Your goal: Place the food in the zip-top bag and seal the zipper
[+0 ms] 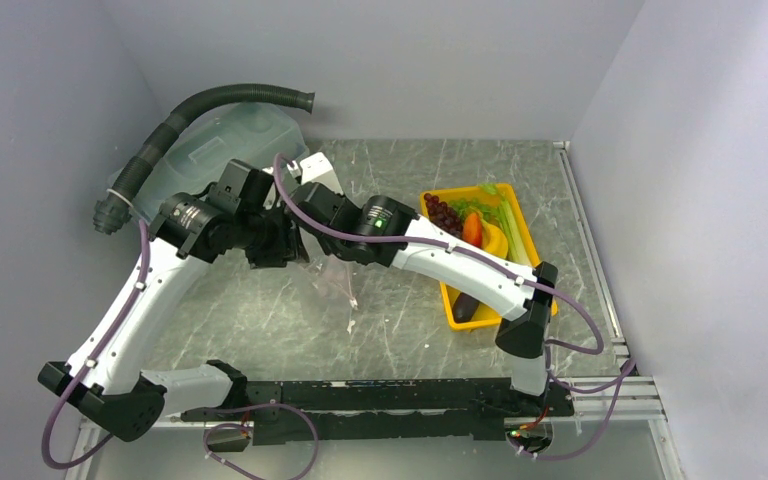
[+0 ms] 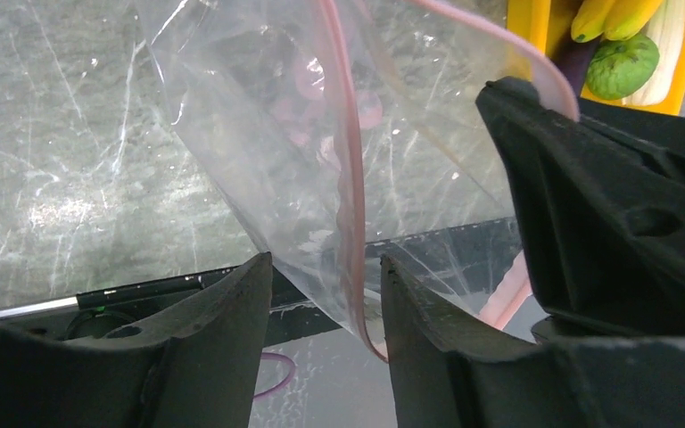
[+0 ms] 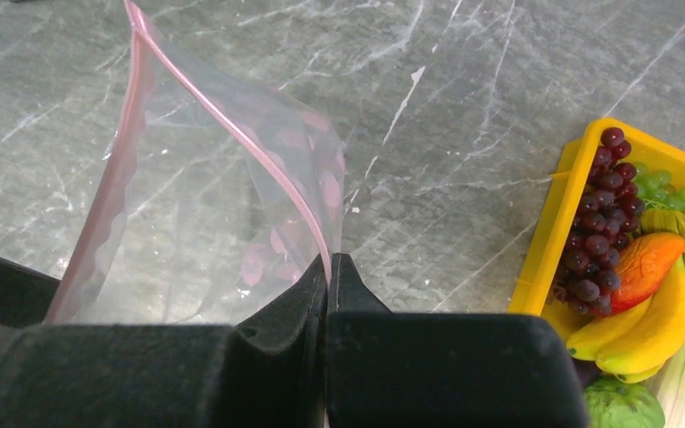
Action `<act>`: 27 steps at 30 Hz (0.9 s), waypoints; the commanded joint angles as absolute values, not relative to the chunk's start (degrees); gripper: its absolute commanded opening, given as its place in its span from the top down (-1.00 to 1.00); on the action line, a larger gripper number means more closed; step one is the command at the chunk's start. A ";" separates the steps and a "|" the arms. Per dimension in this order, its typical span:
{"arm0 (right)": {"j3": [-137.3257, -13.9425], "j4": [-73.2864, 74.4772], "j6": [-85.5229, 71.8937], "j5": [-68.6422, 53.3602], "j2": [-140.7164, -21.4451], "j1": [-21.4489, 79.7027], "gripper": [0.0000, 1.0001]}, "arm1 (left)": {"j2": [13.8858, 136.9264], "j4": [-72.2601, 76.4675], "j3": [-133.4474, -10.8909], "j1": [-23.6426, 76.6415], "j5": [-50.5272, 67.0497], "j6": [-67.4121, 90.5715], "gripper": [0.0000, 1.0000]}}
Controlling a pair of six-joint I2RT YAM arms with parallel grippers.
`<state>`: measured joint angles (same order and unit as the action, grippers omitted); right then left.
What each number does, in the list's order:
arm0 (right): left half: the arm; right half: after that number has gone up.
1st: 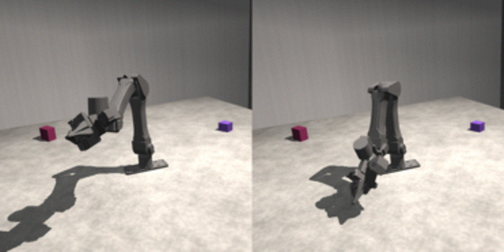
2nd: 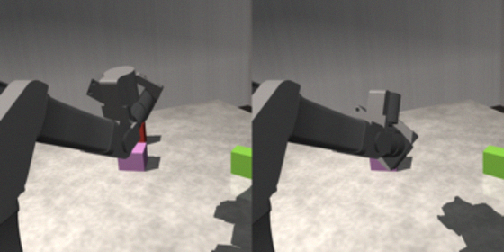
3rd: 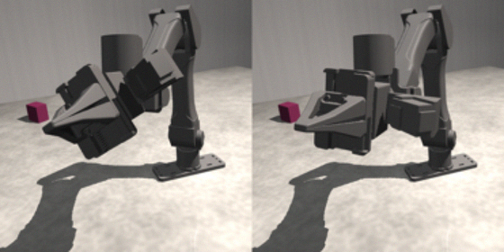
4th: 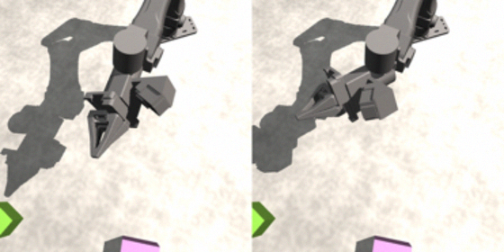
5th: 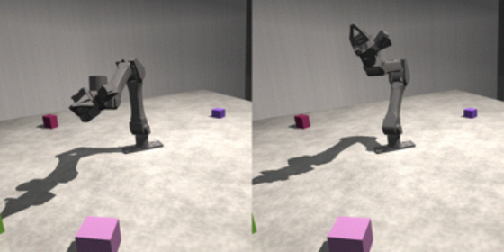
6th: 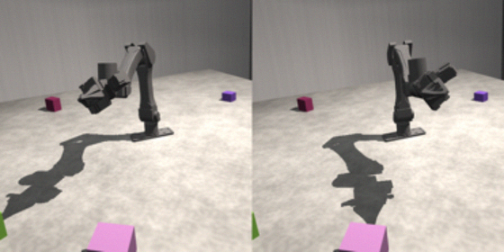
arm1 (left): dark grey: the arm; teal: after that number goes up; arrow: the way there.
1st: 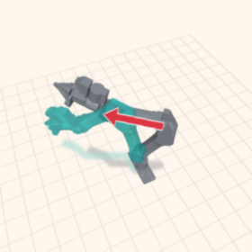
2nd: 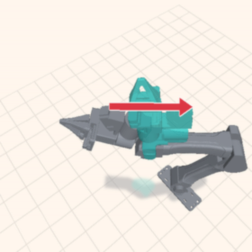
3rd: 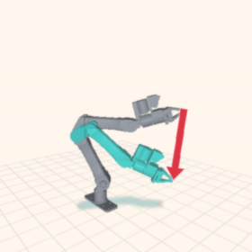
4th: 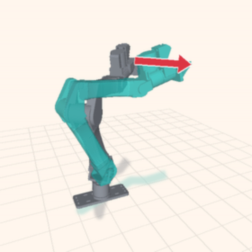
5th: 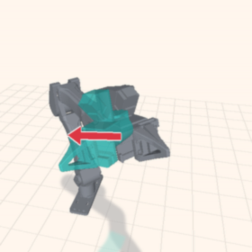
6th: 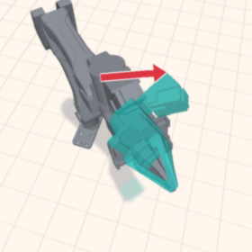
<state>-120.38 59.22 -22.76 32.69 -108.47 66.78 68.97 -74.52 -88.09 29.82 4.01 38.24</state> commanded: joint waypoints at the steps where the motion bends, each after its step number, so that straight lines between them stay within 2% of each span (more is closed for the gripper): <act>1: -123.88 55.98 -23.16 34.79 -108.39 66.49 1.00 | 68.39 -77.06 -88.63 30.15 2.30 39.47 0.00; 8: -120.85 53.75 -22.72 35.18 -105.47 66.42 1.00 | 68.74 -79.87 -88.65 30.23 -1.18 38.92 0.28; 12: -117.68 52.55 -22.97 33.40 -103.08 65.23 1.00 | 69.68 -81.18 -90.67 30.23 -4.36 37.97 0.62; 18: -110.90 51.04 -23.61 32.46 -98.55 62.57 1.00 | 71.35 -82.78 -94.69 30.23 -8.02 35.71 1.00; 27: -100.24 47.01 -25.34 26.02 -92.97 56.97 1.00 | 75.40 -86.59 -104.46 30.23 -14.18 29.96 1.00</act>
